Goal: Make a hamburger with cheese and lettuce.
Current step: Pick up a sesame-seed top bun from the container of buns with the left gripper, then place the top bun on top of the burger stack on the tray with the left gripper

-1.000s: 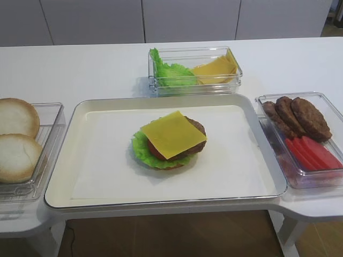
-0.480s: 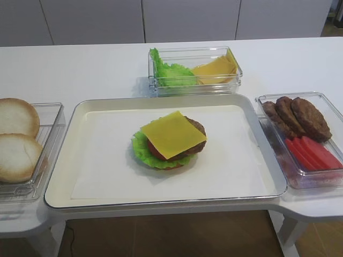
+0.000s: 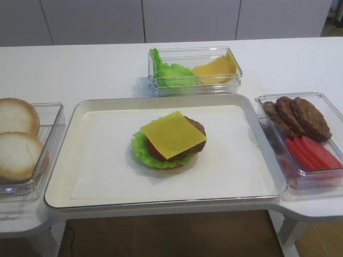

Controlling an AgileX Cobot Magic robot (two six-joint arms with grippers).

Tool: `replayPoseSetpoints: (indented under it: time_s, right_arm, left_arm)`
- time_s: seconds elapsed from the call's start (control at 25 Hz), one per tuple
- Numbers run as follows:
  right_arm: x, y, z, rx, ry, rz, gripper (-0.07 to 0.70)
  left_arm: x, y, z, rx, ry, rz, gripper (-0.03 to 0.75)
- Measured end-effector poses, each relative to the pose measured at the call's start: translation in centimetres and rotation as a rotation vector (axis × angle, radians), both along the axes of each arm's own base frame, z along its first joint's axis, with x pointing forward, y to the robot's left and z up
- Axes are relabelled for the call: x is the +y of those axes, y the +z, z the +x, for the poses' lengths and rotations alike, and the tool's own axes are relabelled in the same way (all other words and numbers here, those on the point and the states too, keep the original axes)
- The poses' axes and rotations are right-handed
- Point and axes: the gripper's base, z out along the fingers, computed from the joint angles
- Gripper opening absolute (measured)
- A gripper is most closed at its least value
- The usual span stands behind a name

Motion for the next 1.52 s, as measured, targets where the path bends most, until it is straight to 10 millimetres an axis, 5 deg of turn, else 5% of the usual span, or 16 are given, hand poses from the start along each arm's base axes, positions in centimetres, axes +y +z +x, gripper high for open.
replayPoseSetpoints:
  time_s: [0.4, 0.72, 1.04, 1.52]
  right_arm:
    - [0.0, 0.0, 0.0, 0.000, 0.000, 0.000, 0.083]
    - [0.0, 0.0, 0.0, 0.000, 0.001, -0.002, 0.083]
    - [0.0, 0.0, 0.0, 0.000, 0.001, -0.002, 0.083]
    - [0.0, 0.0, 0.0, 0.000, 0.001, -0.002, 0.083]
  left_arm:
    - [-0.2, 2.6, -2.2, -0.066, -0.006, 0.042, 0.160]
    - [-1.1, 8.8, -3.8, -0.213, -0.032, 0.075, 0.160]
    - [-5.3, 12.3, -4.1, -0.279, -0.232, 0.116, 0.157]
    - [-14.4, 11.1, -3.3, -0.328, -0.487, 0.310, 0.157]
